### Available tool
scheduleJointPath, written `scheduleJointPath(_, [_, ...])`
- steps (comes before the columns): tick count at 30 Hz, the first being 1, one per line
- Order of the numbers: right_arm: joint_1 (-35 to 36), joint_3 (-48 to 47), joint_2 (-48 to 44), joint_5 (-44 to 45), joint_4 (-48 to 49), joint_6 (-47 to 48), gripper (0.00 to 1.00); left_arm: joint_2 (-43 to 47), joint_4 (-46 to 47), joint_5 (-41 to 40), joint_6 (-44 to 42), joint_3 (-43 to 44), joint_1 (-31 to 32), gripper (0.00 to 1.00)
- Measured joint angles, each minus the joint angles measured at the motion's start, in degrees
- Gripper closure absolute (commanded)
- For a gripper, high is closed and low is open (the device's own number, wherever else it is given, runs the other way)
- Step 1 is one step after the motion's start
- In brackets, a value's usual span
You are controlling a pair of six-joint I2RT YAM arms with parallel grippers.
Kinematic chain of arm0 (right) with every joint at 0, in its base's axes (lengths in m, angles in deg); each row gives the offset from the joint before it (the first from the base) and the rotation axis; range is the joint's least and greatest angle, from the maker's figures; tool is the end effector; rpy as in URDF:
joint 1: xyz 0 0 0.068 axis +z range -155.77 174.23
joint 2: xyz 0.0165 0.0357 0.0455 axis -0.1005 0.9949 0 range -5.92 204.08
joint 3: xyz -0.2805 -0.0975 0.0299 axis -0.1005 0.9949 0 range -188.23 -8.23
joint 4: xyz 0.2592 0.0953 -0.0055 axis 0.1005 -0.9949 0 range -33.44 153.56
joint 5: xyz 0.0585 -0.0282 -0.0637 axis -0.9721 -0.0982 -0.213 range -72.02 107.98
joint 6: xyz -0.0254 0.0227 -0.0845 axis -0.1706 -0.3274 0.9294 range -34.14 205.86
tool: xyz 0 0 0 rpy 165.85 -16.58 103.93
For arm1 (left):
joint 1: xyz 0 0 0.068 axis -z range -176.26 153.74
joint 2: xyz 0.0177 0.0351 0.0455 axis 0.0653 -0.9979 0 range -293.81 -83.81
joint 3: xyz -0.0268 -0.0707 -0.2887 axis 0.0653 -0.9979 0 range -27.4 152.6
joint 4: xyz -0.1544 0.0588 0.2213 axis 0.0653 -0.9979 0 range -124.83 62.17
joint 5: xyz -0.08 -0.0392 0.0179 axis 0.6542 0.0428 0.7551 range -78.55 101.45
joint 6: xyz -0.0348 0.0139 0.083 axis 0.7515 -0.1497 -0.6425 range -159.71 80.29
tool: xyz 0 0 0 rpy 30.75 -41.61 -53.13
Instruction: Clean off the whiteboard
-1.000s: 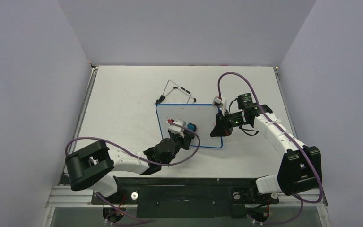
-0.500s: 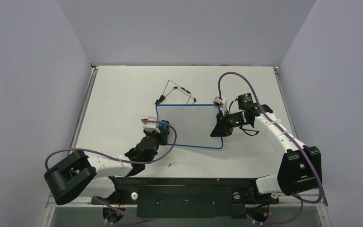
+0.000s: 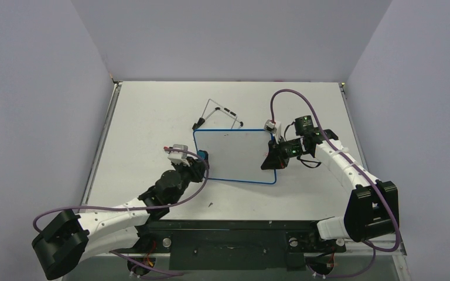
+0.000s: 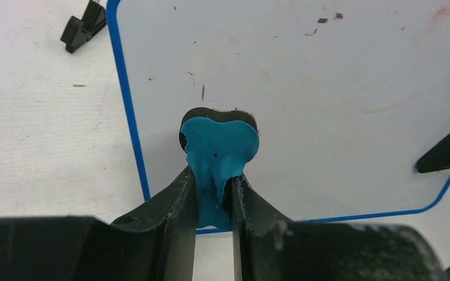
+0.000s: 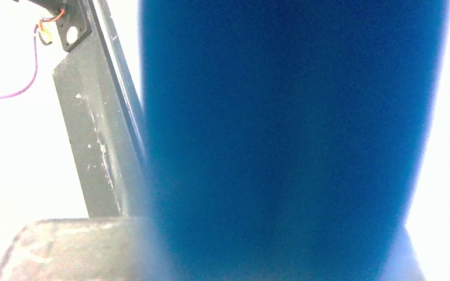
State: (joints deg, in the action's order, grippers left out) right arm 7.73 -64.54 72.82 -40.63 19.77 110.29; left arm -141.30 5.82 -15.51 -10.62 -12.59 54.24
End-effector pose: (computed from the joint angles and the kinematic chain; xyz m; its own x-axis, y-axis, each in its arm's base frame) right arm 0.2504 0.1316 0.2477 -0.6214 -0.3707 -0.6903 -0.7835 0.2997 0.5444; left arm 0.1818 -0.1625 0.2028 -0.2832 -0.3377 -0.8976 0.3035 0.8563 -0.4179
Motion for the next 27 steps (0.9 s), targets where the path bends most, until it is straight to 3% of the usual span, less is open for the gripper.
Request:
scheduleJointPath(11, [0.00, 0.00, 0.00, 0.00, 0.00, 0.04, 1.00, -1.01, -0.92, 6.47, 4.48, -1.27, 0.07, 1.00])
scheduleJointPath(20, [0.00, 0.00, 0.00, 0.00, 0.00, 0.07, 1.00, -7.26, 1.03, 2.86, 4.98, -1.16, -0.33, 1.00])
scheduleJointPath(27, [0.00, 0.00, 0.00, 0.00, 0.00, 0.20, 1.00, -14.62, 5.95, 2.40, 4.13, 2.40, -4.55, 1.00])
